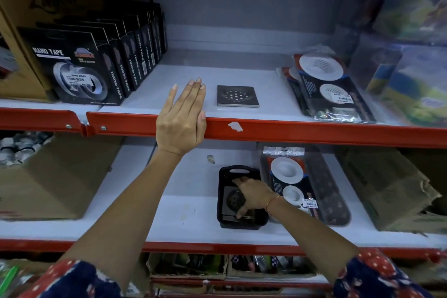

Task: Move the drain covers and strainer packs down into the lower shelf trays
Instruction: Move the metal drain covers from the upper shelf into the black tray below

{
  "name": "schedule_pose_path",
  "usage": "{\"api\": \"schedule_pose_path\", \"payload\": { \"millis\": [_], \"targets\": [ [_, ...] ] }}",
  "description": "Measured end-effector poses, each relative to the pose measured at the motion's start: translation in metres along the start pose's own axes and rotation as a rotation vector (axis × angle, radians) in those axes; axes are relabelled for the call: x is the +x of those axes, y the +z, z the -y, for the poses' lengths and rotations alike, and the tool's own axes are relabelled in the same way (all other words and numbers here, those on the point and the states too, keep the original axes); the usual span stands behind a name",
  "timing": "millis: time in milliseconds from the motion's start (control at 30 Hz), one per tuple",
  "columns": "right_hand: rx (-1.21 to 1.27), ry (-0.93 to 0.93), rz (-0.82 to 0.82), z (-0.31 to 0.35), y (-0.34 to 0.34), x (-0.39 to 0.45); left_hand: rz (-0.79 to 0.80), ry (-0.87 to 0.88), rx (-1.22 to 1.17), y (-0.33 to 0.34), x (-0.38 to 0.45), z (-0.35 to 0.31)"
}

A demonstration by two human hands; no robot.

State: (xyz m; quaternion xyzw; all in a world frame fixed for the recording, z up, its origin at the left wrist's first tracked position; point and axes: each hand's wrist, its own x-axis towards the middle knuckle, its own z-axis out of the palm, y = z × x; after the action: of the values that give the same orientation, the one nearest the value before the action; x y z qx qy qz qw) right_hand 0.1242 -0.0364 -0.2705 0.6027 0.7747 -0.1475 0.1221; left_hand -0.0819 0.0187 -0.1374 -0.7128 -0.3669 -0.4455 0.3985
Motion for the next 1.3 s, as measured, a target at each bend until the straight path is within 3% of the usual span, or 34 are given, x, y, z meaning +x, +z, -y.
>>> {"api": "schedule_pose_path", "payload": {
  "millis": [200, 367, 433, 567, 633, 767, 867, 1100, 1300],
  "targets": [
    [0.072, -0.17, -0.25, 0.024, -0.079, -0.061, 0.021, -0.022, -0.008, -0.003, 0.002, -0.001],
    [0.472, -0.329, -0.467, 0.044, -0.154, -0.115, 0.047, -0.04, -0.025, -0.007, 0.003, -0.002],
    [0.598, -0.372, -0.59, 0.045, -0.181, -0.123, 0.055, -0.047, -0.028, -0.007, 0.004, -0.002],
    [0.599, -0.355, -0.797, 0.029, -0.222, -0.098, 0.057, -0.056, -0.031, -0.008, 0.005, -0.003],
    [0.529, -0.286, -0.724, 0.015, -0.237, -0.074, 0.058, -0.056, -0.03, -0.008, 0.005, -0.004],
    [0.318, -0.117, -0.323, -0.014, -0.251, -0.033, 0.061, -0.052, -0.018, -0.007, 0.003, -0.003],
    [0.291, -0.074, -0.161, -0.026, -0.256, -0.016, 0.052, -0.047, -0.019, -0.006, 0.003, -0.002],
    [0.446, -0.068, -0.252, -0.029, -0.249, -0.021, 0.036, -0.038, -0.011, -0.005, 0.001, -0.002],
    [0.699, -0.226, -0.414, -0.006, -0.232, -0.091, 0.027, -0.04, -0.012, -0.005, 0.001, -0.002]
  ]
}}
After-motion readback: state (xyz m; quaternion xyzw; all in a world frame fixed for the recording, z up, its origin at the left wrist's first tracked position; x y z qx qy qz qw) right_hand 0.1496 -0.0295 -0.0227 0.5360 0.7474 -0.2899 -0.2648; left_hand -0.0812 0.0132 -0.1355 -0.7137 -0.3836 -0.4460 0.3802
